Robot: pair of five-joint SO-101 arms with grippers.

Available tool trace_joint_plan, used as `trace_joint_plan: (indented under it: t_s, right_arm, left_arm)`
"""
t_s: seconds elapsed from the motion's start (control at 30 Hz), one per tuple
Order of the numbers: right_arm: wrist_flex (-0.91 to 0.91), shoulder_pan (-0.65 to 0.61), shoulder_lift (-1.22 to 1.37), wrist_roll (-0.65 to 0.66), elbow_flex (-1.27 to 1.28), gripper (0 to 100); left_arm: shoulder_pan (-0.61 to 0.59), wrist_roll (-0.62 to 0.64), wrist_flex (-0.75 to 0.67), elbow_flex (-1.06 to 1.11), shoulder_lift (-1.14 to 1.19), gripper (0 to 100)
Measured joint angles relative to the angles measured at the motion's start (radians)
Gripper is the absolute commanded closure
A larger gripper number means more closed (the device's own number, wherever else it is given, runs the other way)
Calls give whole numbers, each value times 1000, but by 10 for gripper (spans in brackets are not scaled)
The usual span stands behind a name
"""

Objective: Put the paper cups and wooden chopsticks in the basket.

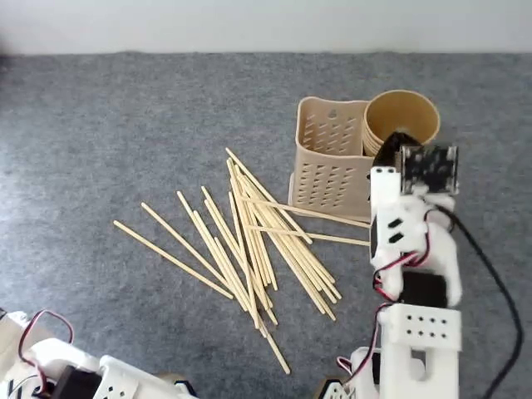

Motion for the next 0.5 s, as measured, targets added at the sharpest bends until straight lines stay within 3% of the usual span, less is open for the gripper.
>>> trace_joint_plan:
  t_s: [0.13, 0.27, 0.4, 0.5]
  right_arm:
    - [-175, 17, -11, 12, 107, 991]
    - [-173, 20, -23, 12, 107, 991]
    - [-15, 28, -104, -57, 18, 991]
    - [203, 20, -166, -141, -123, 987]
  left_arm:
    - [0, 0, 0, 0, 0, 984]
    - [0, 0, 0, 0, 0, 984]
    - [0, 0, 0, 0, 0, 984]
    - [0, 0, 0, 0, 0, 984]
